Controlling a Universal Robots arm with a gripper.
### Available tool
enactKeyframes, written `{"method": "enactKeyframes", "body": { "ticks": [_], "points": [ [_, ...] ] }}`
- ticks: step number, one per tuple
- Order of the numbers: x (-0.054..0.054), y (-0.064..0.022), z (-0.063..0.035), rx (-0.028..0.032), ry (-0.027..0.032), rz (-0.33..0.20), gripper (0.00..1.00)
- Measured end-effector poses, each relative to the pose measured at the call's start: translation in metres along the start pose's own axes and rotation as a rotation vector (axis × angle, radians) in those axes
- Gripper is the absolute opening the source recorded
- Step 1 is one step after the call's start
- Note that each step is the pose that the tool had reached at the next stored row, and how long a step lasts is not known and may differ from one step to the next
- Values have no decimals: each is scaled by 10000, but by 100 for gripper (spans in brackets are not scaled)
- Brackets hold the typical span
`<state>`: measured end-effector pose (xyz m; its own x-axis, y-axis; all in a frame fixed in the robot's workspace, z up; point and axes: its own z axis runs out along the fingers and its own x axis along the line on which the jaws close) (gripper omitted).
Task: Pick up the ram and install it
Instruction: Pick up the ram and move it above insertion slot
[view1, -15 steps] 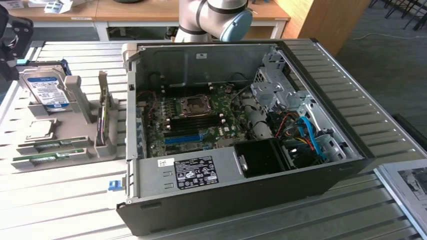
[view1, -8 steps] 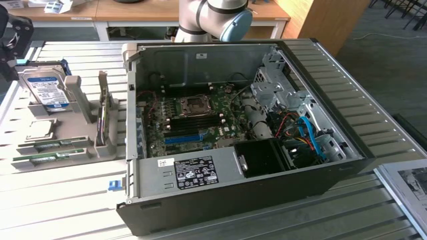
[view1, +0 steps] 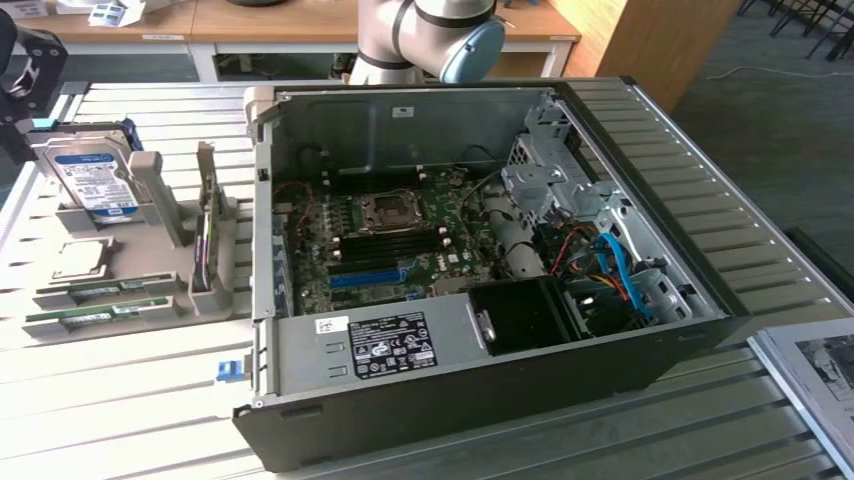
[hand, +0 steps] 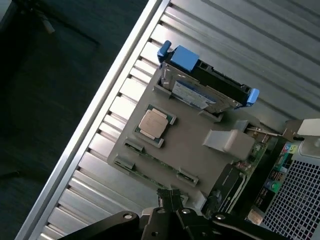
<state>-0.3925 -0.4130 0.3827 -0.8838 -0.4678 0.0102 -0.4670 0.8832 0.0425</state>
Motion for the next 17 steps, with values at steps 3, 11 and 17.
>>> {"method": "enactKeyframes", "body": {
  "ticks": [3, 11, 17],
  "points": [
    [0, 0, 1, 4, 18, -440, 10],
    [0, 0, 6, 17, 72, -1691, 10],
    [0, 0, 11, 27, 112, -2640, 10]
  ]
}}
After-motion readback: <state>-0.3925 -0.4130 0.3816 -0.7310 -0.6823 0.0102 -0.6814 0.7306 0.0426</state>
